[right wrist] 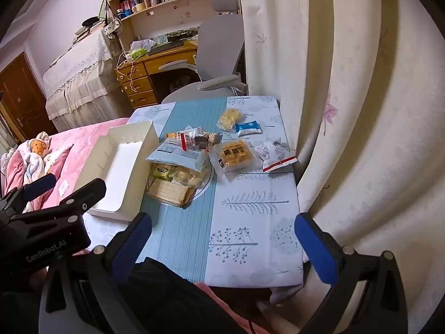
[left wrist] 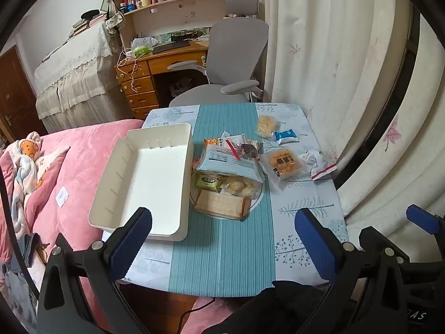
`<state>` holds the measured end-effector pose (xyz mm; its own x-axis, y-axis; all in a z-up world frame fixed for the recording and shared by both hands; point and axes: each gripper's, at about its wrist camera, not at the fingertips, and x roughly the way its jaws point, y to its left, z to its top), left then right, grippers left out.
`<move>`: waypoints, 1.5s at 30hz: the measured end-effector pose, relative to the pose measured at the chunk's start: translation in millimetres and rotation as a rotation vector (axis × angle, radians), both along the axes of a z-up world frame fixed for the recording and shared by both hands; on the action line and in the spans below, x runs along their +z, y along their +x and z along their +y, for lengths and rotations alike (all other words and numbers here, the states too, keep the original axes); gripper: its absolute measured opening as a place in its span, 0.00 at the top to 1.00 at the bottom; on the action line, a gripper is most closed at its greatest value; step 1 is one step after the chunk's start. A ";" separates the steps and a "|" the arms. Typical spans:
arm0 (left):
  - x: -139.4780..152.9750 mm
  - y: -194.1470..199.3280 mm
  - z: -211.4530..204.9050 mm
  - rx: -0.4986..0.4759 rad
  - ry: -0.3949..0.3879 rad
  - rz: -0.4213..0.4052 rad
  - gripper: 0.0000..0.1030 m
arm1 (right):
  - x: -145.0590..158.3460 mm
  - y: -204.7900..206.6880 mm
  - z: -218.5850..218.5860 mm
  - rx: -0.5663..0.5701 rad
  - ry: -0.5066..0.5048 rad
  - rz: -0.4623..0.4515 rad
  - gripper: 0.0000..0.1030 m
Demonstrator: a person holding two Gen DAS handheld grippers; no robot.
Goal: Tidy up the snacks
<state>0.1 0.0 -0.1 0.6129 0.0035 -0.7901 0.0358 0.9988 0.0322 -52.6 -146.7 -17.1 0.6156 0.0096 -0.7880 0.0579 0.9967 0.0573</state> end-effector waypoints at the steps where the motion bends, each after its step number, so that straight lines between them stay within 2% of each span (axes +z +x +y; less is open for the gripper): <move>1: 0.0 0.1 -0.3 0.000 0.006 0.002 0.01 | 0.0 0.3 -0.3 0.000 0.002 0.001 0.00; 12: 5.6 1.1 6.4 -0.002 -0.003 0.004 0.01 | -0.2 2.9 -2.1 -0.001 0.004 0.008 0.00; 21: -1.0 3.3 -1.3 -0.004 0.004 0.014 0.02 | -0.7 2.3 -1.6 -0.001 0.005 0.008 0.00; 33: -13.5 3.1 0.6 -0.011 -0.024 0.037 0.02 | -5.7 3.9 -3.0 0.007 0.010 0.005 0.00; 45: -8.9 -3.5 10.9 0.025 -0.042 0.057 0.02 | -3.7 -3.7 3.0 0.014 0.031 0.000 0.00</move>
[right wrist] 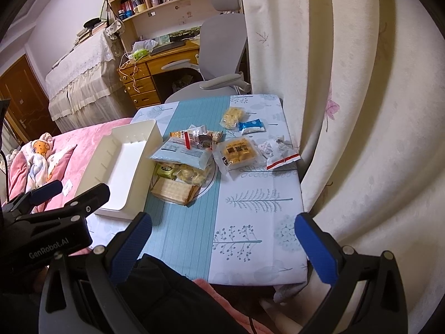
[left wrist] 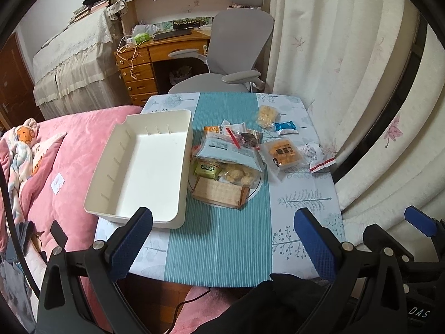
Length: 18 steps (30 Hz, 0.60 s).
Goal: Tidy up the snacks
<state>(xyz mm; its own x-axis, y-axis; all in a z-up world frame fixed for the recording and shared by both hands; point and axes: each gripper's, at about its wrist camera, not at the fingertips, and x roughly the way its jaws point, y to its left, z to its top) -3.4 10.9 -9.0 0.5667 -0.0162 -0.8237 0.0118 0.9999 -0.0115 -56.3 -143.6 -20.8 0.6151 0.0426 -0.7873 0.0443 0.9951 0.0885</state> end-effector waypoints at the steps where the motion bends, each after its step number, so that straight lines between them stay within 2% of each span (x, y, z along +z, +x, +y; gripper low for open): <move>1: 0.0 -1.0 1.3 0.005 -0.002 0.004 0.02 | -1.2 0.5 -1.5 0.000 0.005 0.001 0.00; 13: 2.6 -12.7 6.8 0.021 0.009 0.007 0.02 | -2.1 -4.5 -4.6 0.009 0.042 -0.001 0.00; 18: -2.7 -10.0 12.2 0.034 -0.009 0.047 0.02 | -5.6 -3.6 -6.5 0.012 0.064 0.003 0.00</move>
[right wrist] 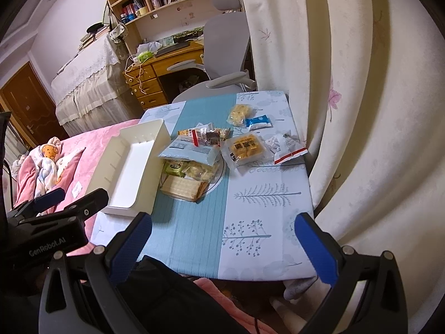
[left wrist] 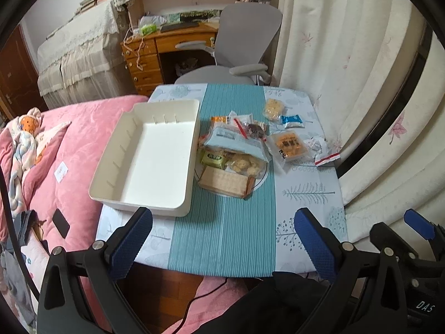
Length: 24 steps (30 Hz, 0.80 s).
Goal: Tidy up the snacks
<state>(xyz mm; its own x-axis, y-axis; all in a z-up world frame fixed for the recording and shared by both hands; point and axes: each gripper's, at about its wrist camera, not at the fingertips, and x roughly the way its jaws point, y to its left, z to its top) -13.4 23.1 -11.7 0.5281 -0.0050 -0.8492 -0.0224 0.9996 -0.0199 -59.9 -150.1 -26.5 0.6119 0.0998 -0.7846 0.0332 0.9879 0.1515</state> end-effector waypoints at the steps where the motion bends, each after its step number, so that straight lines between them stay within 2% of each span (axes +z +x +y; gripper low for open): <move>1: -2.3 1.8 1.0 0.001 -0.007 0.009 0.02 | -0.8 -0.4 -1.1 -0.002 0.003 -0.001 0.00; 12: -18.4 36.4 11.8 0.041 -0.098 0.078 0.02 | -10.6 18.5 -8.7 -0.022 0.002 0.031 0.00; 15: -24.7 53.0 10.9 0.045 -0.150 0.099 0.02 | -10.5 26.9 -8.9 -0.017 -0.025 0.035 0.00; 24: -55.7 107.1 7.1 0.115 -0.217 0.192 0.02 | -12.6 67.6 -14.8 0.027 -0.068 0.007 0.00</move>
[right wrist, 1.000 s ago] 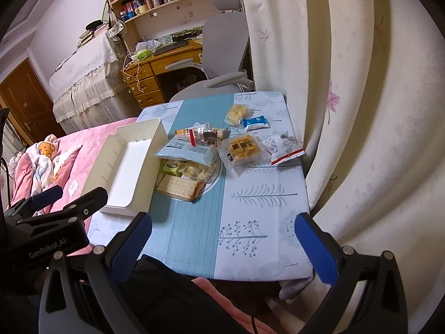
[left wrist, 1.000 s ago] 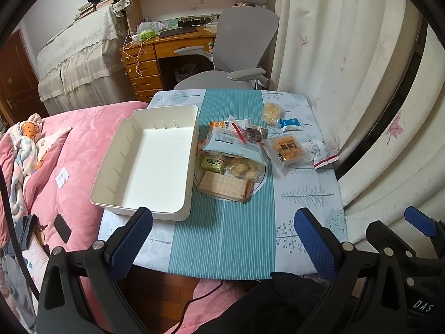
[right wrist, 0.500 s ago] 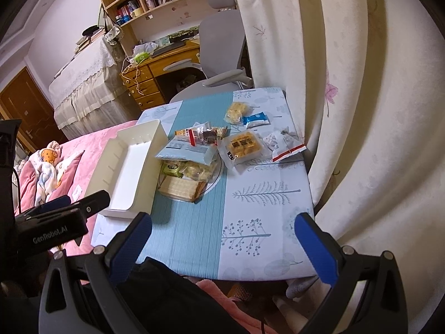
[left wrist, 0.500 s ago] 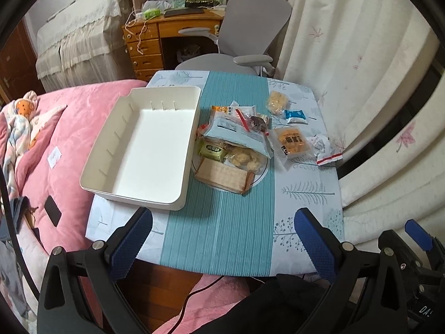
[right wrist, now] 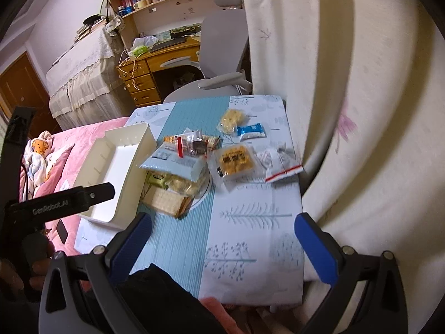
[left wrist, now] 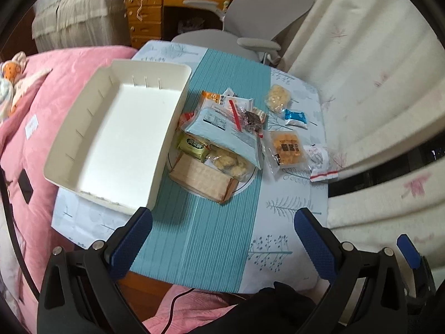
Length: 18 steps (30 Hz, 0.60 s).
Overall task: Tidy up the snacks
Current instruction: 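Reach the right gripper to the yellow-printed bread pack and grasp it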
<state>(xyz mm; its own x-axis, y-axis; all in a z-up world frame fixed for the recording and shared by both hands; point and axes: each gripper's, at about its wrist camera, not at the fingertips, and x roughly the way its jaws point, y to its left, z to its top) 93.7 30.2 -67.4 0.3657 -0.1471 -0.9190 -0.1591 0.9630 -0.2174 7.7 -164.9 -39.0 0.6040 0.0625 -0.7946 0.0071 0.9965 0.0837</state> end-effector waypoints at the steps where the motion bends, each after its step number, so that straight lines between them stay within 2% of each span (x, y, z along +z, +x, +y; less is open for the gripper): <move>1: -4.0 6.1 -0.6 0.007 -0.004 0.012 0.02 | -1.7 6.2 -0.8 0.008 -0.002 -0.003 0.00; 9: -45.0 57.5 2.0 0.098 -0.073 0.113 0.02 | -20.5 56.8 -5.5 0.044 -0.054 -0.008 0.00; 18: -99.7 99.7 1.7 0.200 -0.137 0.215 0.02 | -65.4 110.4 -6.3 0.110 -0.088 0.009 0.00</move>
